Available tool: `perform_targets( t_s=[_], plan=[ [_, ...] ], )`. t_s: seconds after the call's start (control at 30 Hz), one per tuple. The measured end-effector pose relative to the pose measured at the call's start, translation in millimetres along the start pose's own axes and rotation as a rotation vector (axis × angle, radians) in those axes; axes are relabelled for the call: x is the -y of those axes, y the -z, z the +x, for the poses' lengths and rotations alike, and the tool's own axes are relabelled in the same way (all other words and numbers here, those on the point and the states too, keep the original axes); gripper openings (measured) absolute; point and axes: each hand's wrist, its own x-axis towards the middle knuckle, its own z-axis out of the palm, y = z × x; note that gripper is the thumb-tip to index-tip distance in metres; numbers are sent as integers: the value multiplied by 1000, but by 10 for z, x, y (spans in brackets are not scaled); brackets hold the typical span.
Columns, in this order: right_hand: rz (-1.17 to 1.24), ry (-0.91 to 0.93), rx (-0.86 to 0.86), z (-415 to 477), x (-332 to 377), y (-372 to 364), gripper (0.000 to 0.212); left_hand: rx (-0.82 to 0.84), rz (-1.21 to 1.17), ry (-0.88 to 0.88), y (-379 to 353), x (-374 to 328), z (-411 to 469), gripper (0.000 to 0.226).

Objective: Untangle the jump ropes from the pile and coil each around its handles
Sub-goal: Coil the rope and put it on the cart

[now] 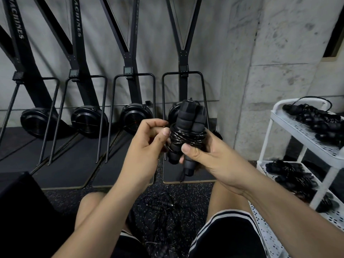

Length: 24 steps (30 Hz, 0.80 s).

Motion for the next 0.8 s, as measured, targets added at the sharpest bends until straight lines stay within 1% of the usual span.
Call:
perform_targets(
  t_s=[0.07, 0.17, 0.2, 0.27, 0.37, 0.4, 0.43, 0.47, 0.5, 0.53, 0.57, 0.6, 0.67, 0.77, 0.8],
  plan=[
    [59, -8, -4, -4, 15, 25, 55, -11, -93, 78, -24, -26, -1, 33],
    [81, -13, 17, -14, 81, 109, 54, 81, -114, 133, -89, -44, 3, 34],
    [49, -15, -3, -14, 94, 139, 53, 104, -108, 146, -124, -39, 3, 35],
    [-74, -35, -96, -3, 121, 206, 53, 179, -68, 172, -230, -15, -5, 38],
    [-282, -89, -168, 13, 158, 312, 63, 282, 33, 222, -429, 11, 16, 42],
    [-334, -106, -185, -19, 183, 420, 66, 326, 43, 231, -556, -10, 70, 49],
    [-353, -125, -160, -33, 205, 463, 70, 336, 50, 233, -608, 2, 106, 58],
    [-331, -147, -121, -42, 235, 482, 74, 321, 62, 232, -626, 15, 143, 62],
    [-280, -155, -95, -65, 283, 508, 75, 317, 58, 218, -656, -8, 175, 56],
    [-204, -150, -91, -91, 327, 544, 71, 326, 50, 211, -684, -36, 205, 43],
    [-121, -148, -111, -109, 375, 585, 62, 351, 48, 202, -725, -66, 229, 31],
    [-51, -151, -155, -137, 420, 640, 53, 383, 58, 190, -793, -96, 251, 25],
    [-17, -134, -269, -202, 420, 765, 45, 455, 105, 163, -922, -100, 315, 33],
    [5, -136, -405, -380, 268, 972, 42, 595, 175, 137, -1133, 5, 423, 43],
    [20, -147, -441, -468, 197, 1026, 40, 657, 198, 125, -1211, 66, 448, 54]
  ],
)
